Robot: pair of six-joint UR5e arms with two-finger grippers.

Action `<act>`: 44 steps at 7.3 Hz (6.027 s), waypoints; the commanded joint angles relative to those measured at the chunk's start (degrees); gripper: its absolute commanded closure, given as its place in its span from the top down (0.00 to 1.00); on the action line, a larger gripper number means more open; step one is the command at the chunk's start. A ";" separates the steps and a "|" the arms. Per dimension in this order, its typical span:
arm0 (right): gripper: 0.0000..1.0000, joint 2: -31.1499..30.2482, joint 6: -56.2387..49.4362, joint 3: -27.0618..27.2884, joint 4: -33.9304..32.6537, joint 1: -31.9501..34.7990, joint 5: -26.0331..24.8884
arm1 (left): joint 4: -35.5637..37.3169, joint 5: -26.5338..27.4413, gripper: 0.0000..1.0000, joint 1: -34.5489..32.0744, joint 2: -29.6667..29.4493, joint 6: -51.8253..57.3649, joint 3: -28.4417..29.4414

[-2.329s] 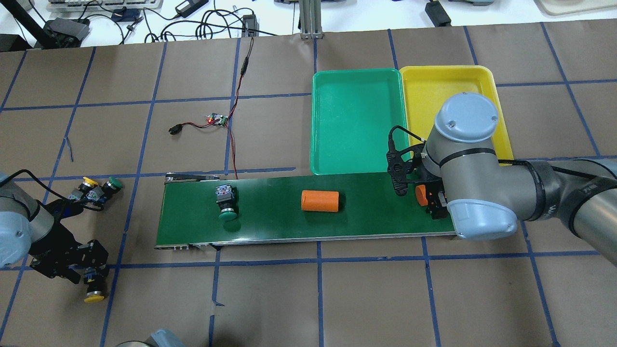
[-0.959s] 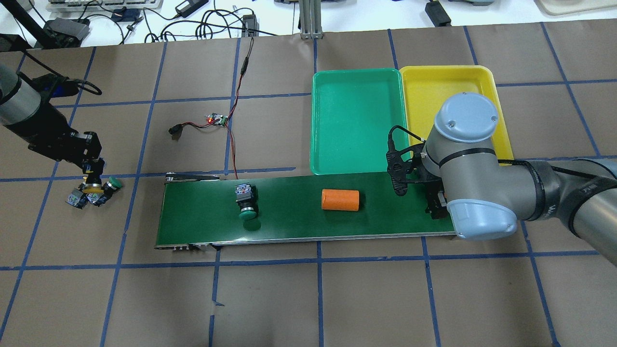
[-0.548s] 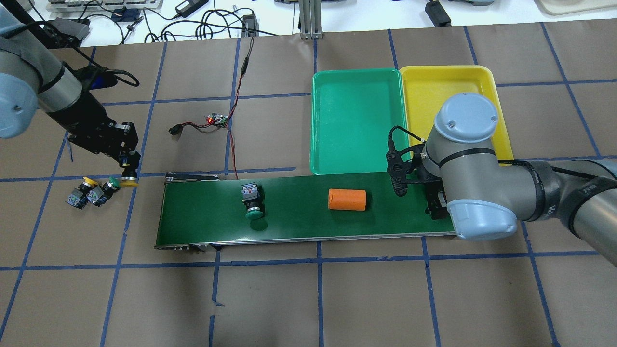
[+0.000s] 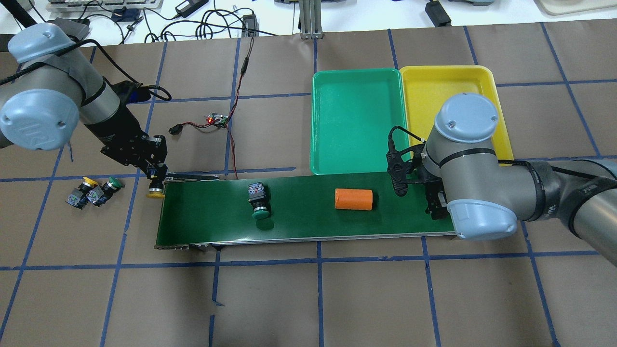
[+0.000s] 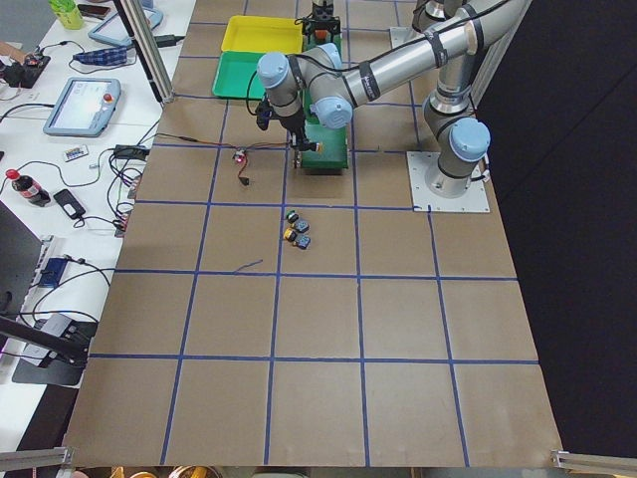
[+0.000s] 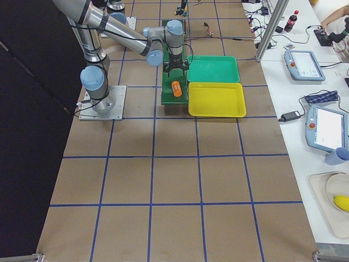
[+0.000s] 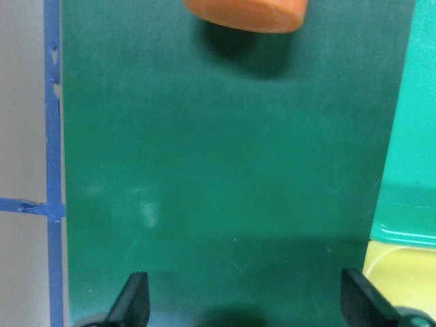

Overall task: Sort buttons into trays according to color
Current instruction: 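Carry the yellow switch onto the near end of the conveyor and release, then move the left gripper back and grasp the second green-capped switch, then place the green switch on the near end of the conveyor, left gripper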

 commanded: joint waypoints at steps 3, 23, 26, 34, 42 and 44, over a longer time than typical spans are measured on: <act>1.00 0.00 0.00 -0.09 0.00 0.06 -0.07 | 1.22 -0.06 0.41 -0.72 -0.04 -4.31 -4.19; 1.00 0.00 0.61 0.00 0.00 0.06 0.11 | 27.41 7.50 1.00 13.69 -10.23 49.99 -6.39; 1.00 0.00 0.61 0.00 0.00 -0.02 0.11 | 29.60 7.59 0.87 13.69 -11.81 50.09 -6.48; 1.00 0.00 0.52 0.00 0.00 -0.02 0.19 | 26.29 6.53 0.00 11.15 -6.74 34.06 -5.77; 1.00 -0.09 0.61 0.00 0.00 -0.02 0.46 | 9.05 3.81 0.00 -4.75 0.58 -10.89 -0.14; 1.00 -0.09 0.61 0.00 -0.09 0.06 0.63 | 9.13 3.63 0.00 -5.38 1.10 -13.19 -3.73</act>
